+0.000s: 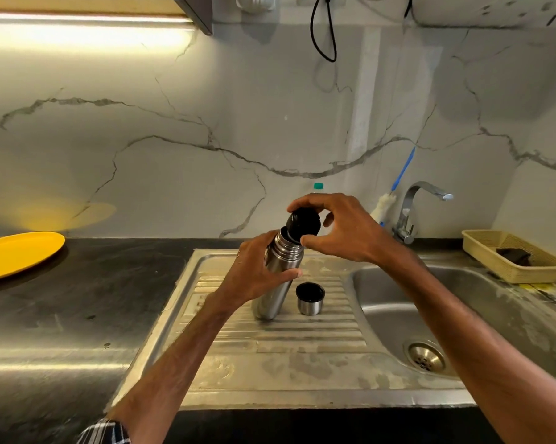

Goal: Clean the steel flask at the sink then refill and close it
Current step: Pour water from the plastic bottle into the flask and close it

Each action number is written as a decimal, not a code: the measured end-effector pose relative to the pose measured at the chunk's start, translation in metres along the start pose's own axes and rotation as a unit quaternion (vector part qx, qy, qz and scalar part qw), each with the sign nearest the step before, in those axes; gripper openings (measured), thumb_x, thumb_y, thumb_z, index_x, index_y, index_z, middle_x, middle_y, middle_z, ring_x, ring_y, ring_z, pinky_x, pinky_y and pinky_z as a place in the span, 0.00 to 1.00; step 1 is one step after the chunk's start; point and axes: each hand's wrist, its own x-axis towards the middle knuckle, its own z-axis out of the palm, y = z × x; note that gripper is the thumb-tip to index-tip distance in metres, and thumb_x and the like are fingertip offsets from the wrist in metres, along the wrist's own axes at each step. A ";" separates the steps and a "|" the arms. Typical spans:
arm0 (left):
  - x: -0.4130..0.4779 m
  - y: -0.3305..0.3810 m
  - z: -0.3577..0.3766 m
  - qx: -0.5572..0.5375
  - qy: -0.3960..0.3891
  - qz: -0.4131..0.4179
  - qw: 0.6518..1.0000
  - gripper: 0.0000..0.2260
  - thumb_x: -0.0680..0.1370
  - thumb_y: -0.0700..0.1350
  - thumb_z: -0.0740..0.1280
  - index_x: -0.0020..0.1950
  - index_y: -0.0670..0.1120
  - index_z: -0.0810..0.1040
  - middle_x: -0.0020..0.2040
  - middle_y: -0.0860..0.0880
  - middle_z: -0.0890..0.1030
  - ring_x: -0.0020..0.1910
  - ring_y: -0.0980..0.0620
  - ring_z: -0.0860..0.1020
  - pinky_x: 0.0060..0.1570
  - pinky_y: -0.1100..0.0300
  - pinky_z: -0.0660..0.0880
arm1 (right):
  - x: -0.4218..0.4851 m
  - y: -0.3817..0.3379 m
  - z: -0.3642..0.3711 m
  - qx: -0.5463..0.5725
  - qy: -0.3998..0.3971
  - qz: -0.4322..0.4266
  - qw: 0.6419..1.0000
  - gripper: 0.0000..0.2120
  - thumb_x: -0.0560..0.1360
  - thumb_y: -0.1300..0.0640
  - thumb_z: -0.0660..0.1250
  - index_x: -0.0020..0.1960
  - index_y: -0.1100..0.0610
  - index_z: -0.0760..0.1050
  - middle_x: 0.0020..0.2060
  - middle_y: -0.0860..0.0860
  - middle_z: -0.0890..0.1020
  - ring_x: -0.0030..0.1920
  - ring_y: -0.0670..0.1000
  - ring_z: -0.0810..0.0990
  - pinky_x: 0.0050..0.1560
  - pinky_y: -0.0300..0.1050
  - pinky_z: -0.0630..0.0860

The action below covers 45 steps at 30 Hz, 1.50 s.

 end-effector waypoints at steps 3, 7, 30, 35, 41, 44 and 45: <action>0.001 -0.001 0.005 0.016 -0.010 0.002 1.000 0.40 0.65 0.69 0.77 0.72 0.56 0.70 0.63 0.56 0.80 0.62 0.53 0.78 0.59 0.46 0.80 | 0.002 -0.002 -0.001 -0.006 -0.006 -0.007 1.000 0.25 0.69 0.58 0.74 0.65 0.49 0.77 0.57 0.43 0.82 0.57 0.43 0.78 0.51 0.30 0.76; 0.003 0.001 0.008 0.022 -0.017 0.012 1.000 0.39 0.66 0.68 0.76 0.72 0.57 0.70 0.64 0.56 0.80 0.63 0.53 0.78 0.61 0.45 0.78 | 0.003 0.000 -0.002 -0.019 -0.007 -0.005 1.000 0.25 0.69 0.60 0.75 0.66 0.53 0.77 0.57 0.47 0.82 0.57 0.45 0.79 0.57 0.36 0.79; 0.009 -0.001 0.012 0.020 -0.046 -0.005 0.999 0.40 0.65 0.68 0.77 0.72 0.57 0.70 0.66 0.54 0.79 0.66 0.48 0.75 0.67 0.43 0.73 | 0.009 0.017 0.017 -0.100 -0.043 0.016 0.994 0.22 0.71 0.41 0.75 0.56 0.56 0.79 0.45 0.48 0.82 0.45 0.46 0.80 0.47 0.38 0.80; 0.007 -0.002 0.012 0.016 -0.036 0.008 0.999 0.37 0.66 0.65 0.79 0.70 0.55 0.72 0.65 0.54 0.79 0.65 0.49 0.76 0.70 0.48 0.71 | 0.012 0.017 0.028 -0.199 -0.015 0.047 0.979 0.29 0.70 0.29 0.67 0.46 0.56 0.76 0.35 0.47 0.77 0.37 0.47 0.76 0.38 0.37 0.70; 0.006 -0.006 0.012 0.005 -0.029 0.005 1.000 0.39 0.63 0.72 0.75 0.68 0.55 0.73 0.60 0.55 0.81 0.59 0.52 0.79 0.62 0.45 0.77 | 0.015 0.012 0.021 -0.089 -0.063 -0.019 0.994 0.19 0.70 0.43 0.75 0.53 0.55 0.80 0.44 0.49 0.81 0.44 0.47 0.79 0.45 0.39 0.79; 0.004 -0.004 0.013 0.008 -0.036 0.008 0.999 0.39 0.63 0.71 0.75 0.69 0.56 0.71 0.62 0.56 0.80 0.62 0.52 0.77 0.65 0.46 0.75 | 0.021 0.008 0.023 -0.210 -0.029 0.063 0.975 0.28 0.72 0.29 0.66 0.36 0.55 0.72 0.31 0.48 0.75 0.33 0.46 0.74 0.37 0.43 0.74; 0.004 -0.004 0.014 0.007 -0.035 0.013 0.999 0.38 0.64 0.70 0.76 0.69 0.56 0.71 0.63 0.55 0.80 0.63 0.53 0.77 0.66 0.47 0.75 | 0.020 0.007 0.024 -0.249 -0.028 0.079 0.965 0.30 0.72 0.27 0.63 0.34 0.54 0.68 0.29 0.47 0.72 0.31 0.45 0.72 0.36 0.43 0.71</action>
